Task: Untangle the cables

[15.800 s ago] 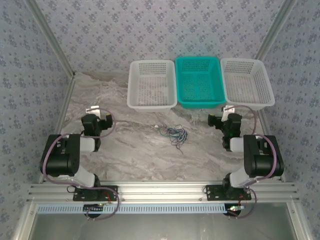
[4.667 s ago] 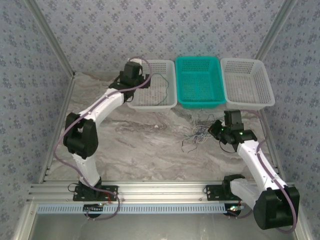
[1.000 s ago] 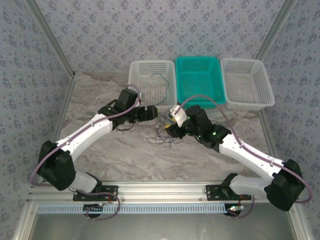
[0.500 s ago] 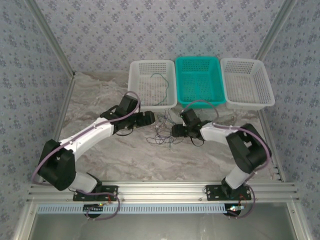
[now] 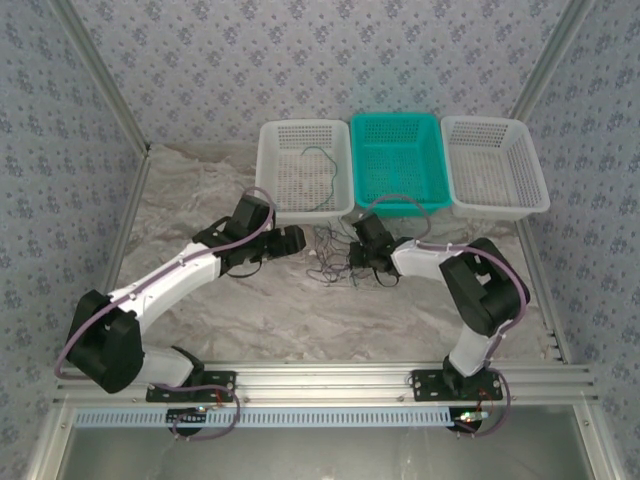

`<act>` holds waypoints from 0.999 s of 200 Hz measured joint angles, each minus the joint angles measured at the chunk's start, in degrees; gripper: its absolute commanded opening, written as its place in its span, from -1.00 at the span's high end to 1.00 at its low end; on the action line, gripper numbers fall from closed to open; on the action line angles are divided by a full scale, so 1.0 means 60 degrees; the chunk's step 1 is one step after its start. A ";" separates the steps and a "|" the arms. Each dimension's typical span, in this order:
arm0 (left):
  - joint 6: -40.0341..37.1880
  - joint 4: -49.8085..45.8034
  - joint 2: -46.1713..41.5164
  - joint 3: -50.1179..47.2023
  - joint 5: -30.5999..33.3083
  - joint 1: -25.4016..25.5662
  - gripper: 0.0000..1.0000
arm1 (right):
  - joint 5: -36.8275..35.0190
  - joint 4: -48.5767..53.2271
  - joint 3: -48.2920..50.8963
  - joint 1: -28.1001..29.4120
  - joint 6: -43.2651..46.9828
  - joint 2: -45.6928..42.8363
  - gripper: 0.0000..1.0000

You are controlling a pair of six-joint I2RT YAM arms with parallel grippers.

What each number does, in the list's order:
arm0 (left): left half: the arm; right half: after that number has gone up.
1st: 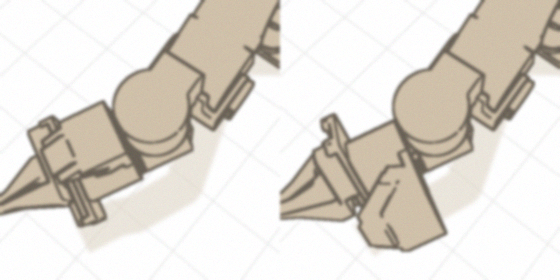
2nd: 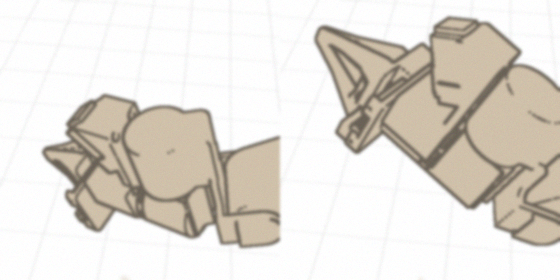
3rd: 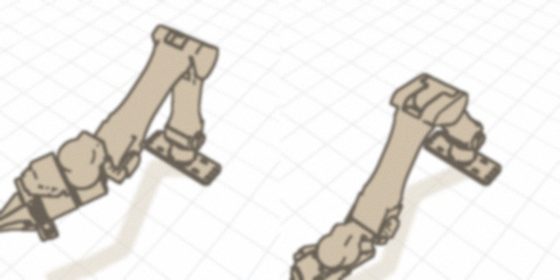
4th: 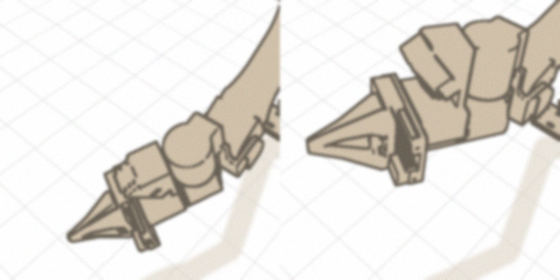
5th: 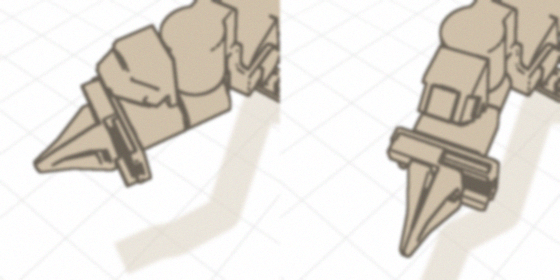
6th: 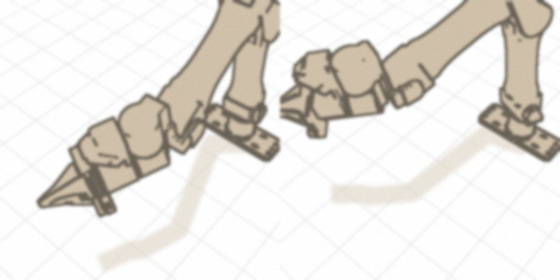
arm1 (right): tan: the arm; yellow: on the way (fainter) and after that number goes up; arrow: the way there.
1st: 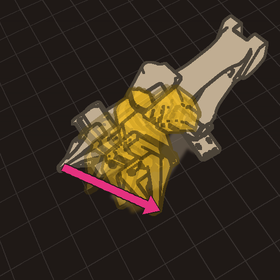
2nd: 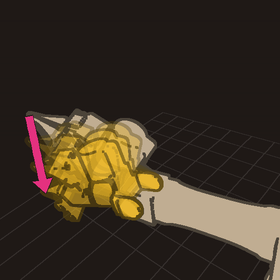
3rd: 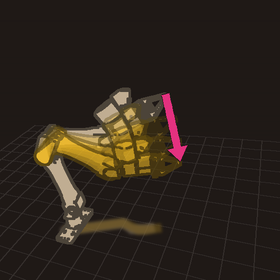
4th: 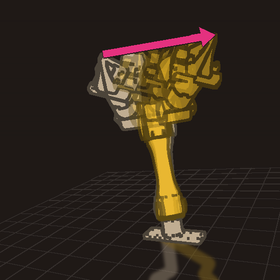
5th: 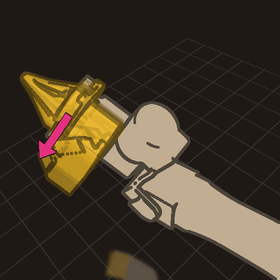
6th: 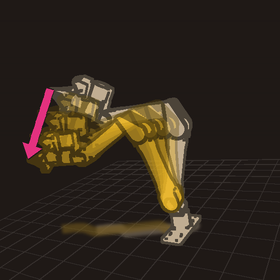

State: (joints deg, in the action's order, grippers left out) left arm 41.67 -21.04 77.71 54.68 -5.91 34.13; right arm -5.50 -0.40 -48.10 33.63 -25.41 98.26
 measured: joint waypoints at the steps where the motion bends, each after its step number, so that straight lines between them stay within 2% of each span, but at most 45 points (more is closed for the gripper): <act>1: 0.0000 0.0000 0.0000 0.0000 0.0000 0.0000 -0.76 | 0.0025 -0.0029 0.0044 0.0000 0.0007 -0.0033 1.00; 55: 0.0353 0.0069 0.0011 0.0000 -0.0033 0.0000 -0.77 | 0.0998 -0.0510 0.2113 -0.0018 0.1060 -0.2932 1.00; 60: 0.0419 0.0106 0.0018 0.0000 -0.0051 0.0000 -0.77 | 0.1038 -0.0554 0.2193 -0.0018 0.1169 -0.3158 0.88; 74: 0.0576 0.0244 0.0117 0.0004 -0.0124 0.0000 -0.77 | 0.1049 -0.0612 0.2244 -0.0022 0.1402 -0.3515 0.74; 92: 0.0678 0.0313 0.0342 0.0051 -0.0160 0.0000 -0.77 | 0.1045 -0.0616 0.2197 -0.0047 0.1657 -0.3399 0.12; 99: 0.0681 0.0321 0.0430 0.0084 -0.0171 0.0000 -0.77 | 0.1045 -0.0590 0.2189 -0.0047 0.1690 -0.3268 0.04; 146: 0.0681 0.0324 0.0576 0.0168 -0.0189 0.0000 -0.78 | 0.1013 -0.0142 0.1851 -0.0062 0.1195 -0.2535 -0.07; 176: 0.0641 0.0328 0.0576 0.0168 -0.0193 0.0000 -0.78 | 0.0707 -0.0135 0.1005 -0.0044 0.0765 -0.1279 -0.14; 187: 0.0630 0.0324 0.0576 0.0168 -0.0189 0.0000 -0.78 | 0.0525 -0.0106 0.0692 -0.0015 0.0710 -0.0772 -0.13; 200: 0.0565 0.0321 0.0568 0.0168 -0.0189 0.0000 -0.78 | 0.0222 -0.0018 0.0419 0.0073 0.0670 -0.0361 0.01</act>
State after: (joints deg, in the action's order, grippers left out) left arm 45.06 -19.11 81.12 55.68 -7.05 34.13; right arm -4.16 -0.51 -45.58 34.06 -21.39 96.09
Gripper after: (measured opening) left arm 0.886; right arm 0.555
